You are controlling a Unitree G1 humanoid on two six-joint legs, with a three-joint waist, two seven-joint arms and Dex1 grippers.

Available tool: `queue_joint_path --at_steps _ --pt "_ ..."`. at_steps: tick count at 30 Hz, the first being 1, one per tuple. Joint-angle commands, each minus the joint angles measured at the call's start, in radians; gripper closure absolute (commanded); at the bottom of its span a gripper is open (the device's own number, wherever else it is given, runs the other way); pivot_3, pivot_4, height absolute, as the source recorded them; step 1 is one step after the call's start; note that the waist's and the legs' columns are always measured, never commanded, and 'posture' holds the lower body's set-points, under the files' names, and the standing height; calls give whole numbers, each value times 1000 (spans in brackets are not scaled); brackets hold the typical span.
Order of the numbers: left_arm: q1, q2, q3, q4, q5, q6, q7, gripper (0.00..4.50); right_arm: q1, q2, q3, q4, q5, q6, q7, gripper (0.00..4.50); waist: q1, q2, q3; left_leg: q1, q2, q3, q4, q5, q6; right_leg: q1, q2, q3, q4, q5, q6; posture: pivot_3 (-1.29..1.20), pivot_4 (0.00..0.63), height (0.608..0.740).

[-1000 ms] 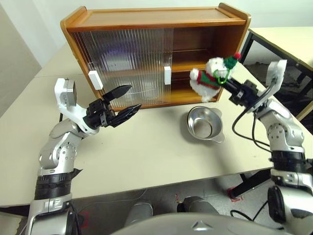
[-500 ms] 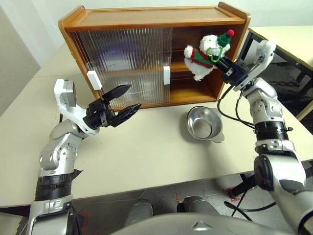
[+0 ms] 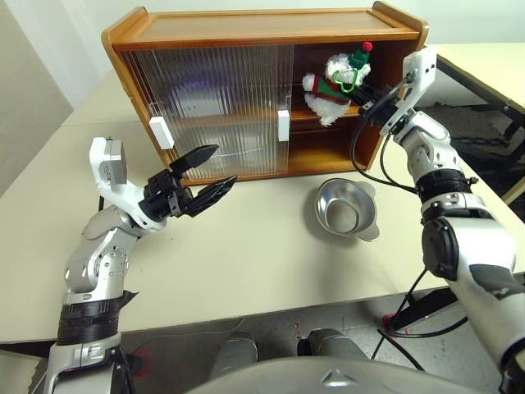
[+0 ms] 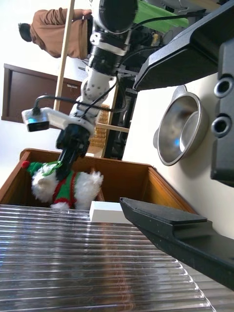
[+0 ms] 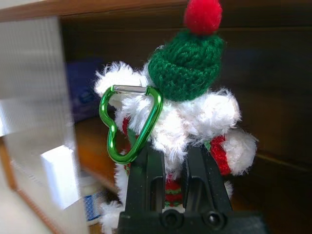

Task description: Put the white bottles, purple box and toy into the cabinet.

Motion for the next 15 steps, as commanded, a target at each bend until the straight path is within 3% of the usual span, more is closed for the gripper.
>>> queue_joint_path --at_steps 1,15 --pt "10 -1 6 -21 -5 -3 4 0 -52 -8 17 81 -62 -12 -59 4349 1 0 0 0 1 0 0 0 0 0 0 0 0 0 -1 12 0 740" --pt "10 1 7 -28 -7 -1 18 0 -164 23 24 192 -177 23 -209 4349 3 0 0 -2 10 3 -4 0 0 -6 0 -2 0 3 0 19 0 740"
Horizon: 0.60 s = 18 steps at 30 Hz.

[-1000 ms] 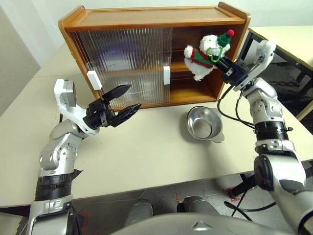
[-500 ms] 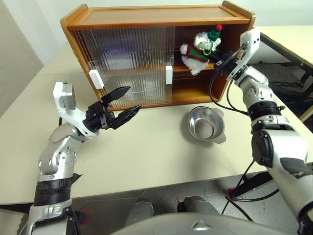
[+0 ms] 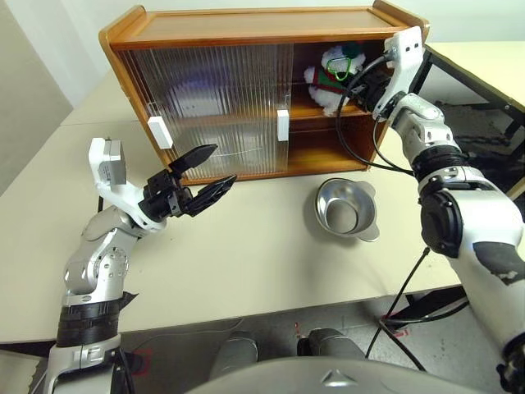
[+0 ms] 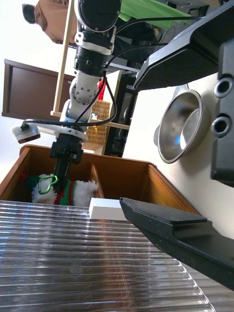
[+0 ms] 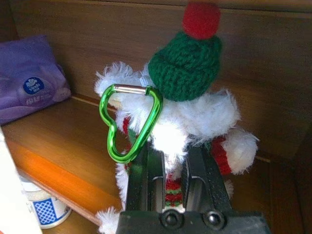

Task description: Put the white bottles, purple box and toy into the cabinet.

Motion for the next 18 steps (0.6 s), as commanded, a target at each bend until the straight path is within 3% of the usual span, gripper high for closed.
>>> queue_joint_path --at_steps 1,5,17,18 --pt "4 2 6 -17 -5 -1 2 0 -29 15 16 32 -37 19 -41 4349 0 0 0 0 0 0 0 0 0 0 0 0 0 0 0 19 0 740" --pt "3 0 3 -18 -4 -2 5 0 -28 26 26 48 -71 4 -86 4349 0 0 0 -1 1 1 -2 0 0 -2 0 0 0 1 -1 22 0 740" --pt "6 3 6 -21 -8 0 3 0 -26 23 10 38 -76 -25 -85 27 1 0 0 -1 1 1 -3 0 0 -3 0 0 0 1 -2 15 0 740" --pt "5 3 4 -20 -9 1 1 0 -25 22 7 34 -72 -28 -81 8 1 0 0 -1 1 1 -3 0 0 -4 0 0 0 1 -2 15 0 740"
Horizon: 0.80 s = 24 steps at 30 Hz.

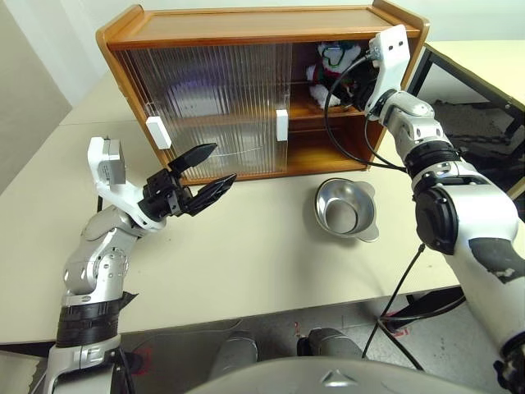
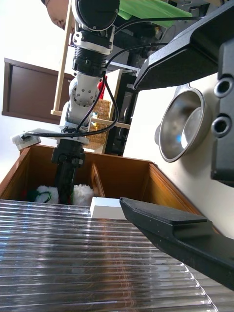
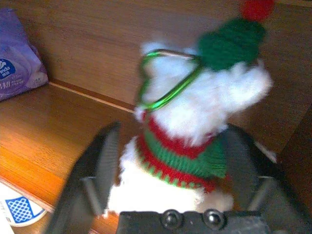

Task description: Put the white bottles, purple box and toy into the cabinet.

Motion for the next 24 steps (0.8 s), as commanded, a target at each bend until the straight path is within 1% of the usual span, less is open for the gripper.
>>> queue_joint_path --at_steps 1,6,11,14,16,21,24 --pt "2 2 0 -11 -8 2 -8 0 4 -4 -14 -9 10 -18 20 8 0 0 0 0 0 0 0 0 0 0 0 0 0 0 0 10 0 740" --pt "-10 -3 -10 0 -5 2 -14 0 16 -13 -28 -51 33 -41 62 8 -1 0 0 0 0 1 -1 0 0 -1 0 0 0 0 0 -1 0 740" --pt "-16 -6 -17 5 -3 5 -20 0 67 -25 -46 -154 77 -31 127 8 -1 0 0 0 0 2 0 0 0 0 0 0 0 0 0 -12 0 740" --pt "-19 -7 -20 7 -3 8 -23 0 148 -34 -47 -299 118 16 164 8 -3 0 0 0 0 4 1 0 0 0 1 0 0 0 0 -29 0 740" --pt "-22 -6 -21 9 -3 10 -26 0 224 -38 -42 -433 149 74 183 8 -4 -1 0 0 0 5 1 0 0 1 2 0 0 1 0 -34 0 740" --pt "-29 3 -15 21 -5 16 -37 0 437 -59 -43 -811 254 295 198 8 -9 -1 0 1 -2 10 6 0 0 3 6 -1 1 2 0 -43 0 740" --pt "-30 5 -12 23 -6 19 -42 0 555 -89 -48 -989 286 413 159 8 -11 0 0 4 -1 11 9 0 0 7 8 -1 1 -1 5 -47 0 740"
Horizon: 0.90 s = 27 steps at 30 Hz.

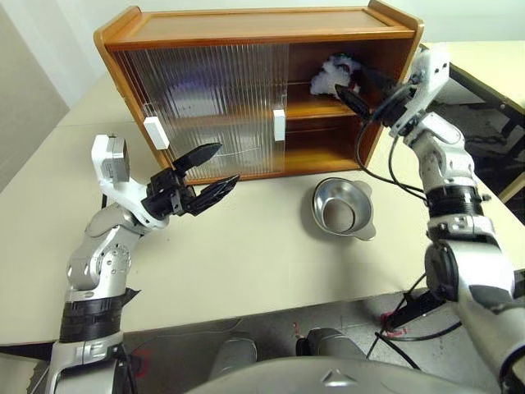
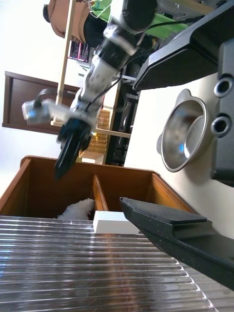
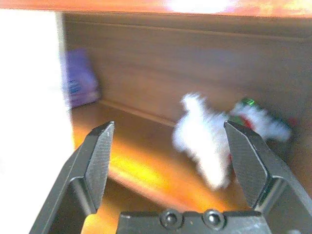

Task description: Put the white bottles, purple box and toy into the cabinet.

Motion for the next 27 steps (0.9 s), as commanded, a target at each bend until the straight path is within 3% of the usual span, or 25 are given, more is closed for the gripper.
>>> queue_joint_path --at_steps 1,11,17,27 --pt "-3 8 -1 6 -6 8 -10 0 101 -38 -16 -190 57 144 -35 8 -2 0 0 2 0 0 0 0 0 2 0 0 0 -1 2 -49 0 740" --pt "4 2 -3 1 -6 14 -11 0 333 -134 -58 -284 218 412 16 8 -11 -1 1 18 -2 -1 5 0 -1 19 1 3 -1 -4 -1 -44 0 740" --pt "17 7 11 -9 -8 14 -7 0 414 -136 -120 -259 389 717 -4 8 -10 -1 1 15 -2 -1 2 -1 -1 16 1 3 -1 -8 -3 -27 3 740" --pt "30 9 15 -23 -12 16 1 0 429 -156 -296 -158 555 1005 -108 8 6 -1 1 7 -4 0 3 -4 -6 12 3 4 -1 -16 2 -23 9 740"
